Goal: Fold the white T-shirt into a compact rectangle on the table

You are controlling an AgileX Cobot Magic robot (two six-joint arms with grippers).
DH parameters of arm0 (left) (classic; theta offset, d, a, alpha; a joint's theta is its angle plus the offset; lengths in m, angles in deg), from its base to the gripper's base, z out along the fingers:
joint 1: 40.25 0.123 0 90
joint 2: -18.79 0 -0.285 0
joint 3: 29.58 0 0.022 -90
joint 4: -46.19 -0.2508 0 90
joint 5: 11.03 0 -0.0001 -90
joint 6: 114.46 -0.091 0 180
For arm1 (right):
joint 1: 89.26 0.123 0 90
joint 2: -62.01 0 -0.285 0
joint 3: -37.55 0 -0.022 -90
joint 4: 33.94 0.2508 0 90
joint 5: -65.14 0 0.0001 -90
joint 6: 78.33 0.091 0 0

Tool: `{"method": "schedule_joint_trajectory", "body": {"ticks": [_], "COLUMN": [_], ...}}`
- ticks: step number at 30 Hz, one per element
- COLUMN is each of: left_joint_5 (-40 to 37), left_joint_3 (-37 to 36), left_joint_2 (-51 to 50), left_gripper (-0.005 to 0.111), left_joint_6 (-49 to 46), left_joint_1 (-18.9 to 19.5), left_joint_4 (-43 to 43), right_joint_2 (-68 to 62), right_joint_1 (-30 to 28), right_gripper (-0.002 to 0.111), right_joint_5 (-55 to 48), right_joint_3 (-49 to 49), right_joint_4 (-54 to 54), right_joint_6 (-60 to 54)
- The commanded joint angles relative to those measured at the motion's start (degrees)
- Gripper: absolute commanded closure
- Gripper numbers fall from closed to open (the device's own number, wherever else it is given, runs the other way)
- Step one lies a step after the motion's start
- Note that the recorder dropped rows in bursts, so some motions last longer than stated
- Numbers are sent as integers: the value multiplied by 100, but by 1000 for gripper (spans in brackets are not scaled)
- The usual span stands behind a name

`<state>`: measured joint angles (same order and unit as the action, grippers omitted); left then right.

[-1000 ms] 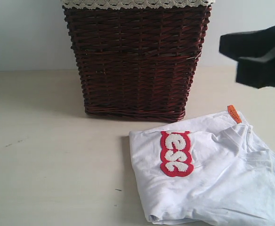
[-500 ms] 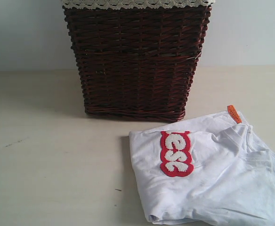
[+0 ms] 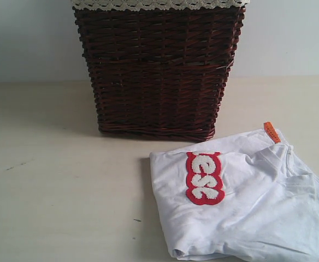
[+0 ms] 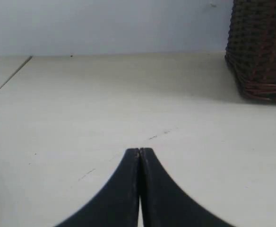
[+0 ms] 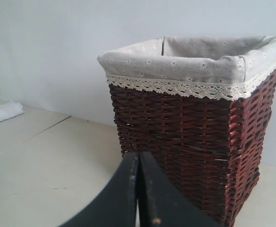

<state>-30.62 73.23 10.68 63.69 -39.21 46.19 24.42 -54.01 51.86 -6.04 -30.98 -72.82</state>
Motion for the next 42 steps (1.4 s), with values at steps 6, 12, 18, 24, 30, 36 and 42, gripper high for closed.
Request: {"method": "schedule_joint_trajectory", "body": {"ticks": [6, 12, 18, 24, 30, 36, 42], "left_joint_5": [44, 44, 44, 44, 44, 44, 44], "left_joint_3": [-3, -3, -3, -3, -3, -3, -3], "left_joint_2": [32, 32, 32, 32, 32, 32, 32], "left_gripper": [106, 106, 106, 106, 106, 106, 106], "left_joint_6": [54, 54, 54, 54, 54, 43, 53], "left_joint_1": [4, 4, 4, 4, 4, 4, 4], "left_joint_4": [0, 0, 0, 0, 0, 0, 0], "right_joint_2": [46, 46, 310, 1722, 2803, 2980, 2980], "right_joint_1": [10, 10, 10, 10, 10, -10, -10], "right_gripper": [108, 108, 108, 108, 108, 108, 108], "right_joint_5": [-30, -30, -119, -151, -1005, -1287, -1249], "right_joint_3": [-26, -26, -26, -26, -26, -23, -23], "right_joint_4": [-33, -33, -70, -595, -1736, -2578, -2738], "right_joint_6": [-29, -29, -143, 302, 1354, 2313, 2205]}}
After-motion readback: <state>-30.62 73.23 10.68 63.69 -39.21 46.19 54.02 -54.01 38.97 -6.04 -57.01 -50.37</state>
